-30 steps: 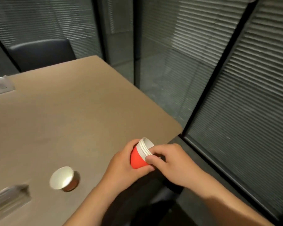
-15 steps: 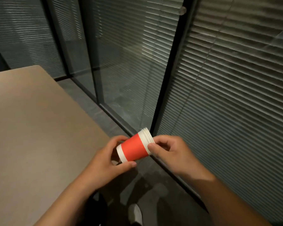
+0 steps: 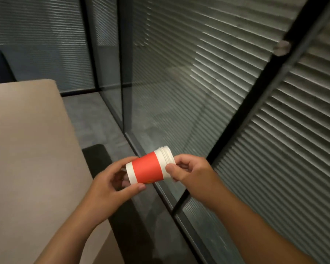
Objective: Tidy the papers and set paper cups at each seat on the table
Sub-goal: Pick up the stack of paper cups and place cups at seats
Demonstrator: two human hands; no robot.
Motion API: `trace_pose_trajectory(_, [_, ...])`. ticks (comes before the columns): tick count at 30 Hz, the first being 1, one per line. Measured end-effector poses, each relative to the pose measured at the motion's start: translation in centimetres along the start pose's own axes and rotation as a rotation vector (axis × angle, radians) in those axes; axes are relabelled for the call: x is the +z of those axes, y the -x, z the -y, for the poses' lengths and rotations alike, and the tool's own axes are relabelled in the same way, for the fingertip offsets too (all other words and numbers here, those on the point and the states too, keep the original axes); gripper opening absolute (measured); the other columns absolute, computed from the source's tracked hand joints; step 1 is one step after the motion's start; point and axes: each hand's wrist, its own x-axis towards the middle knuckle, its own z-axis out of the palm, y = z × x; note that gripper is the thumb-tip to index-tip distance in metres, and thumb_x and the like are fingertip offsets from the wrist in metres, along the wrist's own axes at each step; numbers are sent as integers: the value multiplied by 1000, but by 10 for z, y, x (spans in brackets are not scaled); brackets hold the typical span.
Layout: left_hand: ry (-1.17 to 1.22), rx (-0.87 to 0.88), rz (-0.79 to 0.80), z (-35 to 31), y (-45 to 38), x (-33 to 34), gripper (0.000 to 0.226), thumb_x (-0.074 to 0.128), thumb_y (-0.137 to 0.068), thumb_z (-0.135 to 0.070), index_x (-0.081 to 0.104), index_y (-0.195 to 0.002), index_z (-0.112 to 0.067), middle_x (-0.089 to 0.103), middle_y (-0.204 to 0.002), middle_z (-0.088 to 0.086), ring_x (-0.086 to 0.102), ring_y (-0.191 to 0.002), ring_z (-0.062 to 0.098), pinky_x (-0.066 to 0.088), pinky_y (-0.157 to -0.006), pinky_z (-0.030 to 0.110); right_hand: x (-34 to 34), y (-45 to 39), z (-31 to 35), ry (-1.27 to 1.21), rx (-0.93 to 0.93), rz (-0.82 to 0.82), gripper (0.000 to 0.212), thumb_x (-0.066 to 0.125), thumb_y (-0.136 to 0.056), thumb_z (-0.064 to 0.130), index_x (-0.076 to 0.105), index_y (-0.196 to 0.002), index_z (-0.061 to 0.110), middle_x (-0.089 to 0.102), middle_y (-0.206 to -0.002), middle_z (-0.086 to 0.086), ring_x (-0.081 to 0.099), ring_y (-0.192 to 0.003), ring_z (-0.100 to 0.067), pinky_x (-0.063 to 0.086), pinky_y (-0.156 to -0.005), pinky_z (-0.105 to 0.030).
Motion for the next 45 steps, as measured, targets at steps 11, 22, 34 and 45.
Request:
trace_pose_trajectory(11, [-98,-67,-446,33,-147,-97,64,87,-67,-32,57,-124,-37,66,-113,-16,69,-103,16,61,-84,35,54,-273,16,-139,-206,385,12,65,-87,17,71,-77,18,65,-71,0,57,-66,-7,47,-63,-21])
trace_pose_trajectory(22, [-203,-141,-841,38,-262,-214,61,78,-65,-48,58,-121,-33,67,-113,4,70,-92,29,59,-80,53,138,-487,82,-113,-330,673,8,66,-91,17,74,-90,18,76,-85,0,71,-81,-10,56,-73,-23])
trace_pose_trajectory(34, [-167,-94,-748,86,-521,-428,50,78,-75,-34,55,-118,-44,62,-113,-18,65,-106,15,61,-78,32,227,-785,155,-50,-338,584,7,70,-87,15,73,-84,20,75,-83,1,70,-83,-14,55,-78,-31])
trace_pose_trajectory(45, [-118,6,-795,131,-741,-571,48,74,-71,-38,58,-115,-29,68,-109,-4,68,-97,19,58,-79,38,299,-1050,188,-150,-420,594,11,68,-88,2,74,-86,10,77,-84,0,70,-77,-10,54,-74,-23])
